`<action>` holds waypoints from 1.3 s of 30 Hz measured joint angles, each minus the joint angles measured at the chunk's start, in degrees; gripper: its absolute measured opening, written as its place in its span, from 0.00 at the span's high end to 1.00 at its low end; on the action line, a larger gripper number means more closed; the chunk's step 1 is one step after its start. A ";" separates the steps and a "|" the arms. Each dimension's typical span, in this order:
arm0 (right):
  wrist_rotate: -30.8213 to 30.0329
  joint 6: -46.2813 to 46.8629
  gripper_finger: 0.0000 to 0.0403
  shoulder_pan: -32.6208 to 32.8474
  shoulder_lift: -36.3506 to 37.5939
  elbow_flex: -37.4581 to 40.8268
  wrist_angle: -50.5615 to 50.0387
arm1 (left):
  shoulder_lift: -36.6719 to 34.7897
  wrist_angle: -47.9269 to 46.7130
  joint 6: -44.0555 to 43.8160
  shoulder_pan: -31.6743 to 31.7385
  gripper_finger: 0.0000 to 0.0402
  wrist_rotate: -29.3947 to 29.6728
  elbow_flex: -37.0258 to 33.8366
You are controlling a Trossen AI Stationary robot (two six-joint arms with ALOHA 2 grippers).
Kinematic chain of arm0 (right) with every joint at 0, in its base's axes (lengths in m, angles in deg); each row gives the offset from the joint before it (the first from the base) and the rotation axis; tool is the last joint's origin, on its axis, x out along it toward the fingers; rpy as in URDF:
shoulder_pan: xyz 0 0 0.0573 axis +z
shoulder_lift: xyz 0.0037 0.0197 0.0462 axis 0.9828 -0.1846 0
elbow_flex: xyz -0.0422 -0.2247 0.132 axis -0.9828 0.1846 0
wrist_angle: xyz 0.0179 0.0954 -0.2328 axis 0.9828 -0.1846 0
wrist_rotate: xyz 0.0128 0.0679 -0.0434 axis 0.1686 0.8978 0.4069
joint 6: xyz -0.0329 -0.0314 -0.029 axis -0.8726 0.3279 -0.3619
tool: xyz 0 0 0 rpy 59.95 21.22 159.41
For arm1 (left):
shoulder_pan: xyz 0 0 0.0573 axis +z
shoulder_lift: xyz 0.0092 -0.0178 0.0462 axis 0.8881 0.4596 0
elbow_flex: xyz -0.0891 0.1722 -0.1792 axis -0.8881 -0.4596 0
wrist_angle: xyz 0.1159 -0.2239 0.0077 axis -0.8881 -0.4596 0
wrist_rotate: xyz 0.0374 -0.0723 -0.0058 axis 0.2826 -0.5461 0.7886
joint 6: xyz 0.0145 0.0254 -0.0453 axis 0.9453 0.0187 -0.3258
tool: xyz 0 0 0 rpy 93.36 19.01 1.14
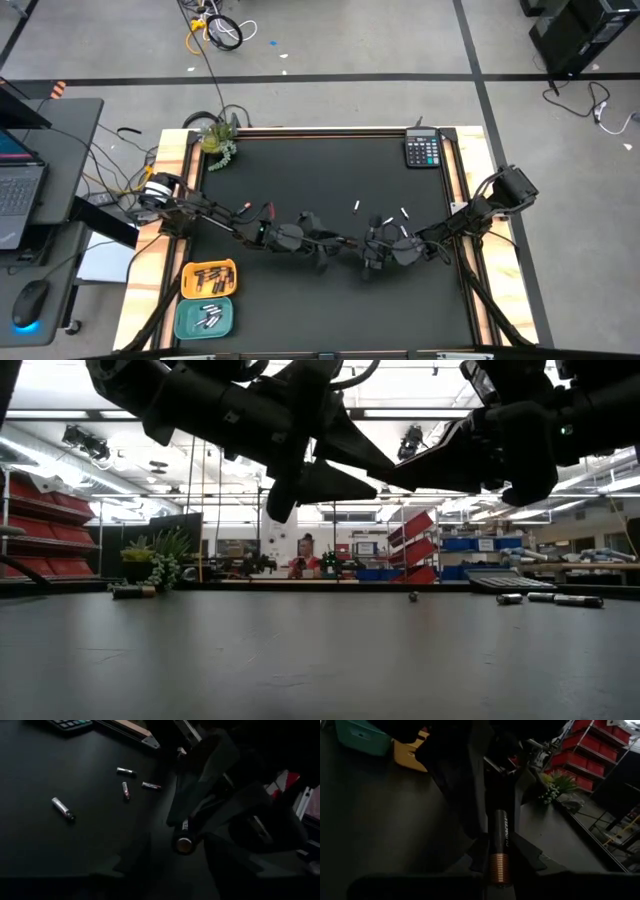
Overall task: Sort batteries
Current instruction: Put the right black battery into the yellow bin
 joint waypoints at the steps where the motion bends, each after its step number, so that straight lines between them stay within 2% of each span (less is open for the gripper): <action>1: -0.01 -0.05 0.87 0.00 0.00 0.00 -0.09 | 0.00 0.08 -0.28 0.09 0.52 0.03 0.00; 11: -0.39 0.08 0.87 0.00 -0.02 0.11 -1.56 | 4.15 8.29 -3.41 0.89 0.63 -0.47 0.00; 18: -1.38 2.38 0.87 0.93 -0.02 0.04 -6.21 | 4.27 8.02 -3.04 1.09 0.63 -0.70 0.00; 25: -1.61 2.34 0.87 1.79 -0.02 0.04 -6.14 | 4.17 8.42 -4.82 1.31 0.63 -1.02 0.04; 30: -3.87 2.04 0.87 1.31 -0.02 0.04 -6.13 | 4.15 8.17 -7.82 1.31 0.63 -2.92 0.04; 39: -4.13 1.53 0.87 1.33 -0.04 0.04 -5.32 | 4.15 8.62 -7.95 1.29 0.63 -1.84 0.04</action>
